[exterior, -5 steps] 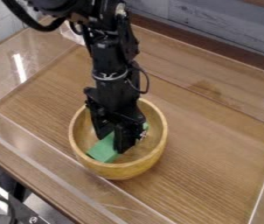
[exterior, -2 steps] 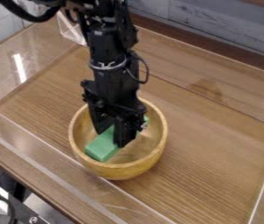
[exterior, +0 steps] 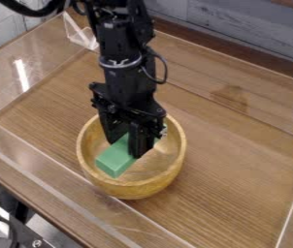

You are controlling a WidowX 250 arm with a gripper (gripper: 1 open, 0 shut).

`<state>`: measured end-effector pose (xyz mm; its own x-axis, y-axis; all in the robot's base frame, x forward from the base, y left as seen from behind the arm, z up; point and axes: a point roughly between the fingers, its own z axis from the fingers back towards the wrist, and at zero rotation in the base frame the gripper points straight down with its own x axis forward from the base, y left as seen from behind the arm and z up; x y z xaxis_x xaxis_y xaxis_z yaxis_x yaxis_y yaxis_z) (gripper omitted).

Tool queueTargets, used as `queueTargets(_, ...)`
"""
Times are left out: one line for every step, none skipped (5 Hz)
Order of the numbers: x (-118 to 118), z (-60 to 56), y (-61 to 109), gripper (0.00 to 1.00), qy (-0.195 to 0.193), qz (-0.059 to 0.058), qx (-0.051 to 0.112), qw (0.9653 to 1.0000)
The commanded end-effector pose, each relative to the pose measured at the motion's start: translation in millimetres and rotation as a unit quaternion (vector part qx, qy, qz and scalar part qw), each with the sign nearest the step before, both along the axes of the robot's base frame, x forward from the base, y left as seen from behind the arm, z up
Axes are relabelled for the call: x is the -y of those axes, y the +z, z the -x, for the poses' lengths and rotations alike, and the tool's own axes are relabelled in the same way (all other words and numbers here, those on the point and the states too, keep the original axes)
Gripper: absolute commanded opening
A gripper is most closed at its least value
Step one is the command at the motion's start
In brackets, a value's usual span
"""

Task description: Remove the green block from inside the brown bowl and put it on the table

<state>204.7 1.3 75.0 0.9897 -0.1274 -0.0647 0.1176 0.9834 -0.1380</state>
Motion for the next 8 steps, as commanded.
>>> queueTargets(6, -9.4, 17.1, 0.00, 0.001, 0.001, 0.031, 0.9995)
queueTargets(12, -9.2, 20.9, 0.00, 0.001, 0.004, 0.032, 0.9995)
queueTargets(19, -8.7, 24.1, 0.00, -0.001, 0.007, 0.033, 0.9994)
queueTargets(27, -7.8, 26.0, 0.00, -0.005, 0.010, 0.033, 0.9994)
queueTargets(36, -6.7, 27.4, 0.00, -0.010, 0.013, 0.033, 0.9993)
queueTargets(43, -6.3, 29.6, 0.00, -0.012, 0.015, 0.036, 0.9992)
queueTargets(50, -6.1, 31.4, 0.00, -0.014, 0.018, 0.037, 0.9991)
queueTargets(60, -6.2, 29.8, 0.00, -0.018, 0.021, 0.037, 0.9989)
